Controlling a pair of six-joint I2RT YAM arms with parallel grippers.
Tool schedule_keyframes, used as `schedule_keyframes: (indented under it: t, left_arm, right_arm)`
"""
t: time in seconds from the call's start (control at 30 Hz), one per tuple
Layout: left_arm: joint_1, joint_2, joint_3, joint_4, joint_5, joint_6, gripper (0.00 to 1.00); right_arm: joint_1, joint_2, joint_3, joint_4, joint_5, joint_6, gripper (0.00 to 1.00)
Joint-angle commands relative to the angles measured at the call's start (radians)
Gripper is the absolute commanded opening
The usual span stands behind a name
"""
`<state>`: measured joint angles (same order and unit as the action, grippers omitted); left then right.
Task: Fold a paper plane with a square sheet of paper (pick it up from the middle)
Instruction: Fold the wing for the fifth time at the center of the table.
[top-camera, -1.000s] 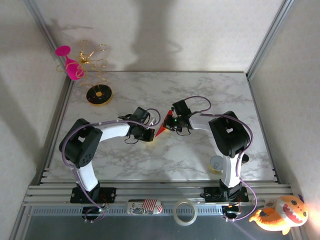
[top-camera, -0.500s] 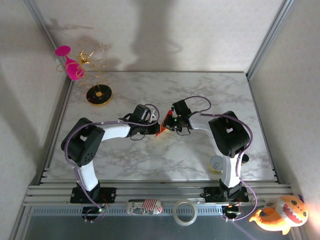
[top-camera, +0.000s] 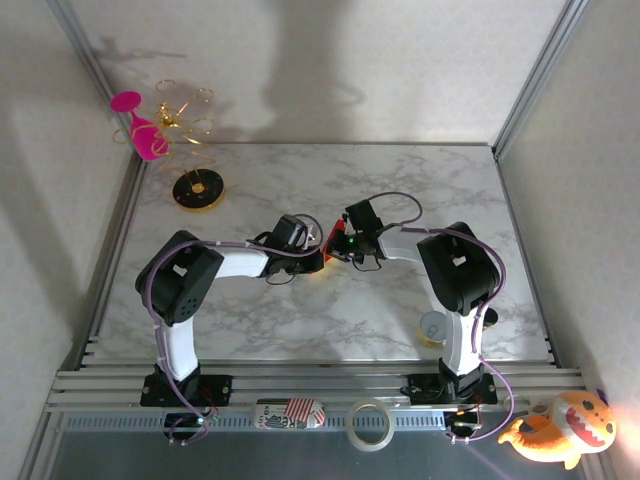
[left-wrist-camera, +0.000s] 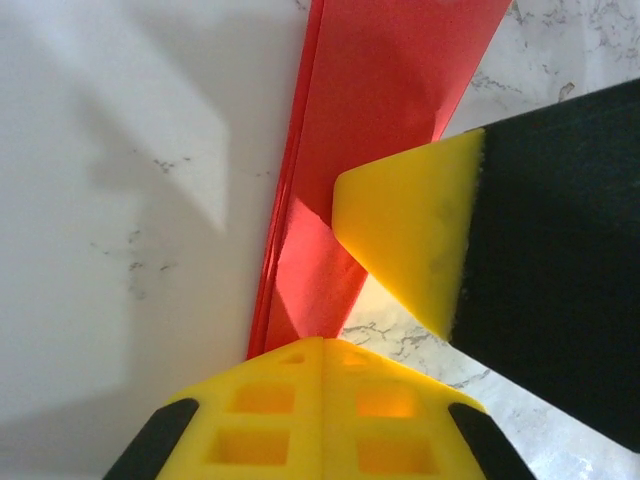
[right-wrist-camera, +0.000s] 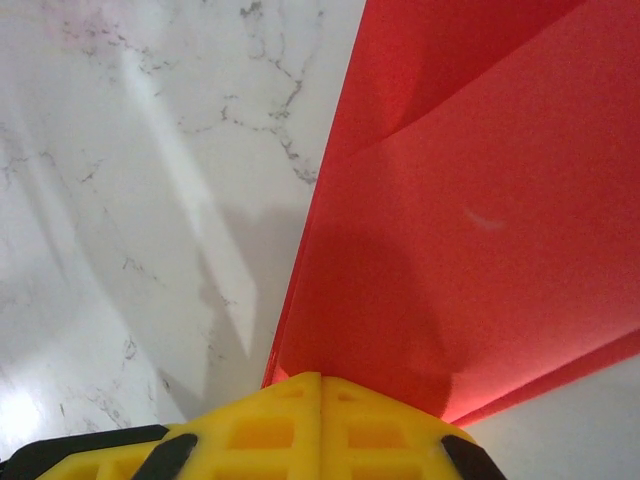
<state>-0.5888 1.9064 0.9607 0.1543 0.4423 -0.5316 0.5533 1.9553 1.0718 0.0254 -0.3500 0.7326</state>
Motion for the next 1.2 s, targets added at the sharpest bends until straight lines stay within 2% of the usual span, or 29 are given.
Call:
schedule_keyframes:
  t: [0.0, 0.17, 0.47, 0.67, 0.8, 0.93, 1.03, 1.17]
  left_arm:
    - [-0.008, 0.029, -0.04, -0.11, -0.096, 0.007, 0.0]
    - [-0.008, 0.032, -0.102, -0.11, -0.1, -0.012, 0.0]
    - [-0.006, 0.048, -0.151, -0.085, -0.088, -0.034, 0.0]
    - [-0.006, 0.042, -0.146, -0.083, -0.079, -0.031, 0.0]
    - [-0.007, 0.033, -0.13, -0.077, -0.067, -0.025, 0.0]
    - [-0.008, -0.004, -0.082, -0.057, -0.012, -0.029, 0.0]
    - [-0.008, -0.084, -0.037, -0.021, 0.021, -0.056, 0.12]
    - [0.004, -0.194, -0.01, -0.013, -0.023, -0.078, 0.3]
  right_arm:
    - [-0.043, 0.028, -0.079, 0.035, 0.088, -0.021, 0.04]
    - [-0.127, 0.017, -0.13, 0.131, 0.084, -0.019, 0.04]
    - [-0.229, 0.028, -0.078, 0.079, 0.206, -0.073, 0.04]
    - [-0.308, 0.059, -0.048, 0.077, 0.226, -0.073, 0.04]
    - [-0.329, 0.038, -0.013, 0.057, 0.246, -0.09, 0.05]
    - [-0.321, -0.048, -0.001, 0.028, 0.248, -0.115, 0.07]
    - [-0.292, -0.138, -0.007, -0.02, 0.285, -0.14, 0.11]
    - [-0.236, -0.218, -0.009, -0.109, 0.347, -0.136, 0.24]
